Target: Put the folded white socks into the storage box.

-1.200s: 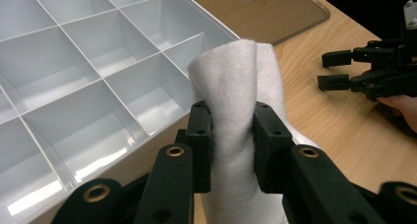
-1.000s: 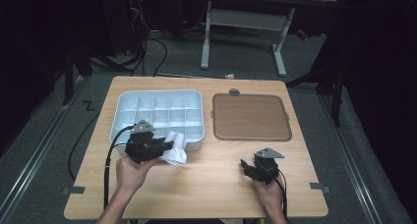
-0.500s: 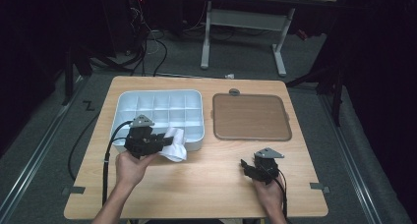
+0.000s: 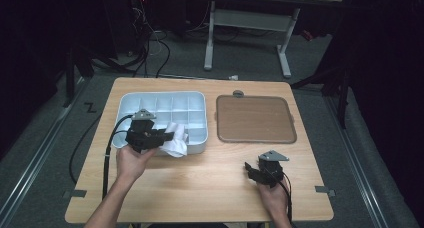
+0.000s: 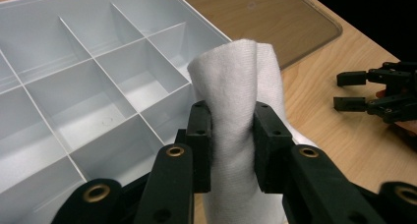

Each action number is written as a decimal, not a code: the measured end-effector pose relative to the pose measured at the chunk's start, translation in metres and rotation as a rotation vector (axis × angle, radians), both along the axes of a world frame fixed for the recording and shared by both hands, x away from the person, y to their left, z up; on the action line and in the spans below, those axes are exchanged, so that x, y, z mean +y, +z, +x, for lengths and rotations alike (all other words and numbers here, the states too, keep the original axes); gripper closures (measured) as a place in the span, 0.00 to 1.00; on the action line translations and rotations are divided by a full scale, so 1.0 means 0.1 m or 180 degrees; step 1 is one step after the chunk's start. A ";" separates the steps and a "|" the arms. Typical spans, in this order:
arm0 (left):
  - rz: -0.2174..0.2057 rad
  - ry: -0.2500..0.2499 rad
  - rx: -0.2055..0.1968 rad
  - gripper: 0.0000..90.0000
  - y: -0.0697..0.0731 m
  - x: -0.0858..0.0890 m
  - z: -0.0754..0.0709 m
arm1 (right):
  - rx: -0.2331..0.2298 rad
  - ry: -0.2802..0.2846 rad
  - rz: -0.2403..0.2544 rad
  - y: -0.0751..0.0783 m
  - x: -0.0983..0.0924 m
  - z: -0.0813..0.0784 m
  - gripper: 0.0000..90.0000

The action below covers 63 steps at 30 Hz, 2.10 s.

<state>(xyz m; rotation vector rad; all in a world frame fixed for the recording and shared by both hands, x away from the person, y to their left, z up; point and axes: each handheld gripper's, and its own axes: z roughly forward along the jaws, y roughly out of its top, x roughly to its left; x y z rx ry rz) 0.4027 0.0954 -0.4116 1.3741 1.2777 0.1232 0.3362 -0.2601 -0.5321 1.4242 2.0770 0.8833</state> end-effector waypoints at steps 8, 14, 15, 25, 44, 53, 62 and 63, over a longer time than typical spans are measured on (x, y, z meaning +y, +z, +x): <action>-0.0222 0.0139 0.0017 0.81 0.02 0.11 0.19 | -0.0001 0.0001 -0.0002 0.00 0.00 0.00 0.44; -0.0090 0.0217 0.0006 0.81 -0.06 0.14 0.29 | -0.0001 0.0000 -0.0002 0.00 0.00 0.00 0.44; -0.0089 0.0236 0.0007 0.81 -0.08 0.15 0.31 | -0.0001 0.0000 -0.0002 0.00 0.00 0.00 0.44; 0.0112 0.0301 0.0037 0.81 -0.22 0.18 0.43 | -0.0002 0.0012 -0.0009 0.00 0.00 0.00 0.44; 0.0559 0.0346 -0.0020 0.81 -0.48 0.15 0.45 | 0.0008 0.0010 0.0003 0.00 0.01 -0.01 0.44; 0.0686 0.0363 0.0028 0.81 -0.54 0.13 0.46 | -0.0001 0.0015 -0.0005 0.00 0.01 -0.01 0.44; 0.0768 0.0351 0.0050 0.82 -0.59 0.12 0.46 | 0.0001 0.0012 -0.0003 0.00 0.01 -0.01 0.44; 0.0778 0.0351 0.0052 0.82 -0.59 0.11 0.45 | 0.0003 0.0012 -0.0003 0.00 0.01 -0.01 0.44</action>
